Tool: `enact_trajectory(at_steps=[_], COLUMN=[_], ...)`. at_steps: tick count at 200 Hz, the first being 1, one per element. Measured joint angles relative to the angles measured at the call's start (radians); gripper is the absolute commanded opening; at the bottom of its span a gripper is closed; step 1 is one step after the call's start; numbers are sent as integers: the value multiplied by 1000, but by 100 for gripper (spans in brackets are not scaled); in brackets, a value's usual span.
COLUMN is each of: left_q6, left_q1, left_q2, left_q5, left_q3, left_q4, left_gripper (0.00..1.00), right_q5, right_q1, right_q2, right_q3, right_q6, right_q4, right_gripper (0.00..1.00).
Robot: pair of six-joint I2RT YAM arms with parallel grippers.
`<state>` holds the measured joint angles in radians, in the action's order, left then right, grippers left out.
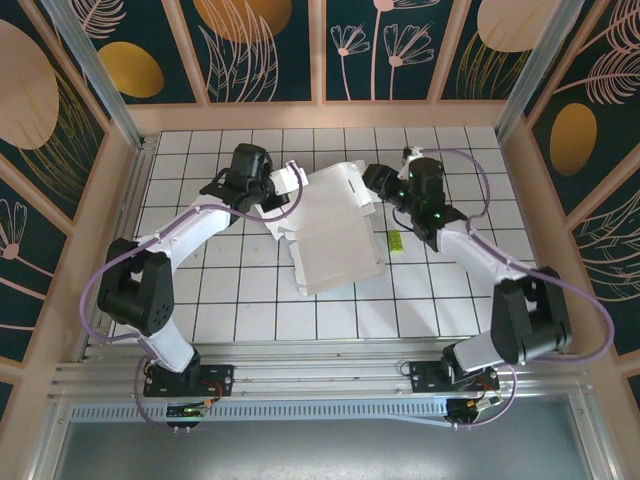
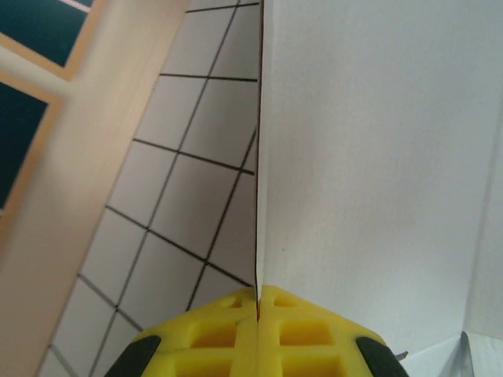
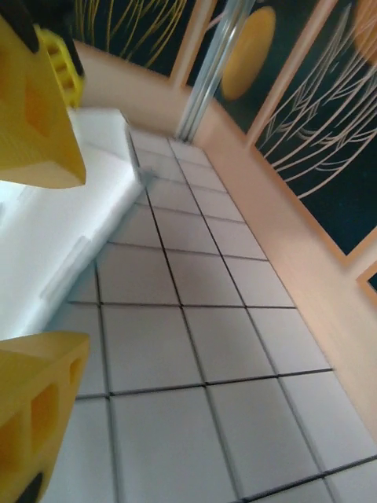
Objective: Fold the paper box
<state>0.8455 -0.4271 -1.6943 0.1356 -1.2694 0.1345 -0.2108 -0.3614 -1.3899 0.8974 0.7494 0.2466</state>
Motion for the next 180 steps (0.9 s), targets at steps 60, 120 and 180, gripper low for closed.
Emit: enact_trajectory(at_steps=[60, 120, 180], left_q6=[95, 158, 229], left_q1=[-83, -146, -169], left_q2=[-2, 0, 1], left_q5=[-255, -359, -436], left_q3=[20, 101, 152], left_q4=[-84, -199, -314], left_gripper=[0, 0, 0], right_q5=[19, 20, -1], right_q1=[-126, -140, -153], right_q2=[97, -166, -367], right_q3=[-108, -8, 104], right_q6=[420, 665, 758], right_q4=[125, 292, 359], right_gripper=[68, 64, 49])
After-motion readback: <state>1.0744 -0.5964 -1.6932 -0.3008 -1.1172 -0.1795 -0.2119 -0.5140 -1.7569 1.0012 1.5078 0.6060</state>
